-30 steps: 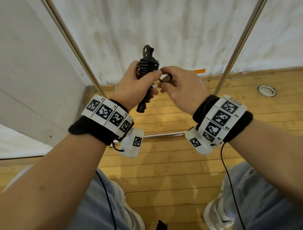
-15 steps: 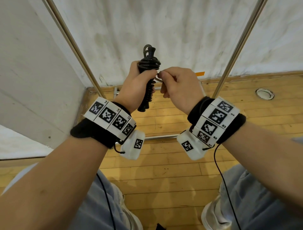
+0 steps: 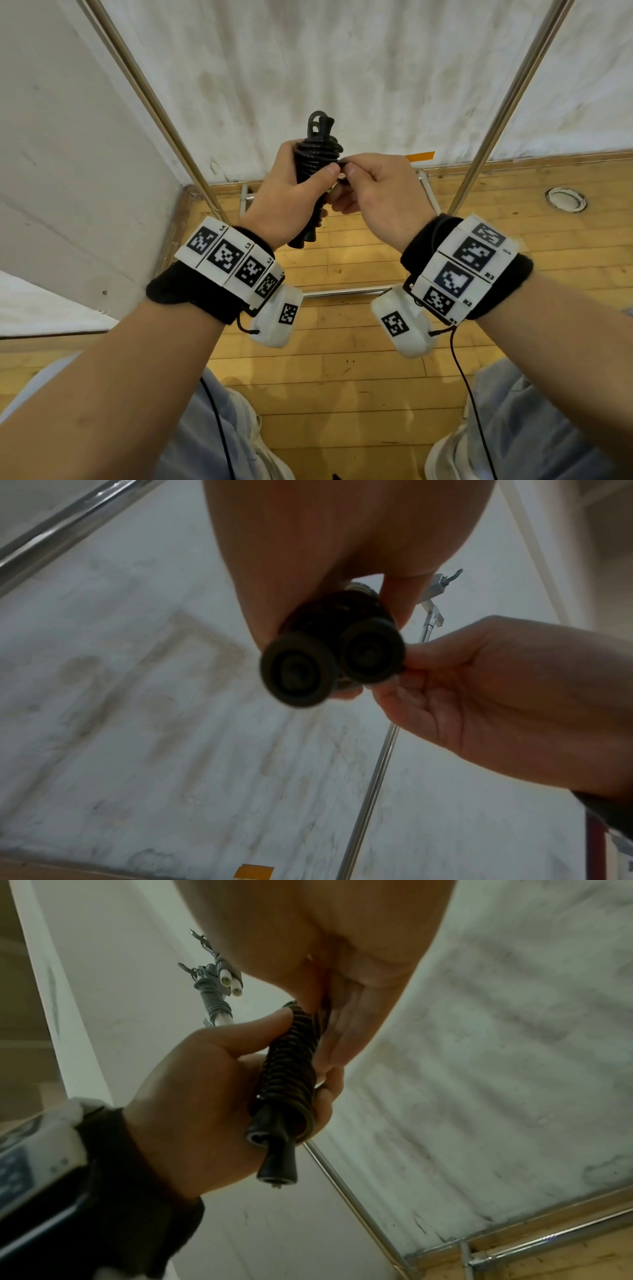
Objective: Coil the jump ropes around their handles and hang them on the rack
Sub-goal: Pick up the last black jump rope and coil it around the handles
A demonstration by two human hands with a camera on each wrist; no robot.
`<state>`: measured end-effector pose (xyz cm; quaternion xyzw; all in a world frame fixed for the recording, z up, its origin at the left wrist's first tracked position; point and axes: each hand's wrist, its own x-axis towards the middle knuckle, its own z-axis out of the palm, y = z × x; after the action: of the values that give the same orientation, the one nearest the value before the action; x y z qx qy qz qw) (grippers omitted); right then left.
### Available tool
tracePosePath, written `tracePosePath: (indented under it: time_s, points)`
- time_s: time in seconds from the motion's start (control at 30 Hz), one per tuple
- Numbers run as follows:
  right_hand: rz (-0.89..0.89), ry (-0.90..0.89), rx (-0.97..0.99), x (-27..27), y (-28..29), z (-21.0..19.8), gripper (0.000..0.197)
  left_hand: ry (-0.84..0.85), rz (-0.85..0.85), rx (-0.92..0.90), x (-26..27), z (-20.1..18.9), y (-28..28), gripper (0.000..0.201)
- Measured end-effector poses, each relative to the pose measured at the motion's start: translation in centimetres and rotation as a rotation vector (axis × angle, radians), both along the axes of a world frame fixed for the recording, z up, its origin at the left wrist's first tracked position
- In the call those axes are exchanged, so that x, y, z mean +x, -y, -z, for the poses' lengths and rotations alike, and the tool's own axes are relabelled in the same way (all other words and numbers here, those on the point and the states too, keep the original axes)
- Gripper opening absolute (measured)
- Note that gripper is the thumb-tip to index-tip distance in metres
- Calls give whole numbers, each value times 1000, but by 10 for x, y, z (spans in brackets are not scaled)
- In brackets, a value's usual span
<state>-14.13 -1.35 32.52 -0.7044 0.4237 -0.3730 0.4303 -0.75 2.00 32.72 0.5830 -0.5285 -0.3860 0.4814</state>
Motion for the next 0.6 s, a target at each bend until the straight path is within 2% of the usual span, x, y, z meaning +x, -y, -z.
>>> tracePosePath:
  time_s: [0.13, 0.5, 0.6]
  points:
    - [36, 13, -14, 1, 0, -2, 29, -64, -55, -25, -3, 1, -1, 27]
    - [91, -51, -98, 2, -3, 0, 25, -91, -91, -18, -5, -1, -6, 28]
    - [104, -57, -115, 2, -3, 0, 25, -62, -117, -18, -7, -4, -8, 40]
